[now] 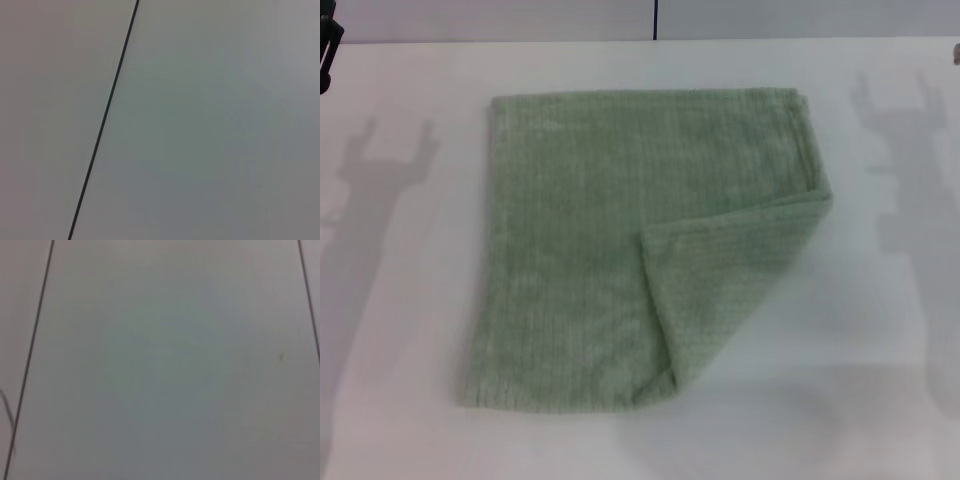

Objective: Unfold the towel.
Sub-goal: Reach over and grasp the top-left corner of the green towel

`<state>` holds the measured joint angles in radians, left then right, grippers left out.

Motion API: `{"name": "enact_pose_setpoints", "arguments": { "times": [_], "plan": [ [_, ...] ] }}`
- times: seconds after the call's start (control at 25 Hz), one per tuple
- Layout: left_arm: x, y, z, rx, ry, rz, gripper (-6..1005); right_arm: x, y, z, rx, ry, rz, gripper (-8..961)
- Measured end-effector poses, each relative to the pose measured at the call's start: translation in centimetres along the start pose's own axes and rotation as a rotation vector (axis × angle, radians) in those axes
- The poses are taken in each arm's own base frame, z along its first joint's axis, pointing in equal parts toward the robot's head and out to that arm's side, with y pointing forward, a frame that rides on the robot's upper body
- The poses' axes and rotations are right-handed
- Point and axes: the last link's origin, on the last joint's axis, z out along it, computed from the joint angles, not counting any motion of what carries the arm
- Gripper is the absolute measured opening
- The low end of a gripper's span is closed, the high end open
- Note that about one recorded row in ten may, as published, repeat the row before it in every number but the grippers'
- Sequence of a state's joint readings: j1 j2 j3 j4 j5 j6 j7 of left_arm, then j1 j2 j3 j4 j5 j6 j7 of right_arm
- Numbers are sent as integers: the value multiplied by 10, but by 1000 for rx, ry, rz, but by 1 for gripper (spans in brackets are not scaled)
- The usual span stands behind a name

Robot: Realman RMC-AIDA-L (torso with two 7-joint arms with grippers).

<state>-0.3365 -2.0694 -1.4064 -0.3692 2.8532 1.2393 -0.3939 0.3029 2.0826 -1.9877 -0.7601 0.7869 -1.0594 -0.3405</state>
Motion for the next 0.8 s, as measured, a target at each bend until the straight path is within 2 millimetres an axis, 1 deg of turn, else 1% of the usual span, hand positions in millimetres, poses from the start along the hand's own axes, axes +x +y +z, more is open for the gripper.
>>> {"name": "enact_pose_setpoints", "arguments": {
  "times": [0.72,0.8],
  "plan": [
    [-2,5,9,-15,-17,4,774,5,2,6,-19,9,20,778],
    [-5,11,13,-41,-32,8,772,5,2,6,-20,8,20,778]
  ]
}}
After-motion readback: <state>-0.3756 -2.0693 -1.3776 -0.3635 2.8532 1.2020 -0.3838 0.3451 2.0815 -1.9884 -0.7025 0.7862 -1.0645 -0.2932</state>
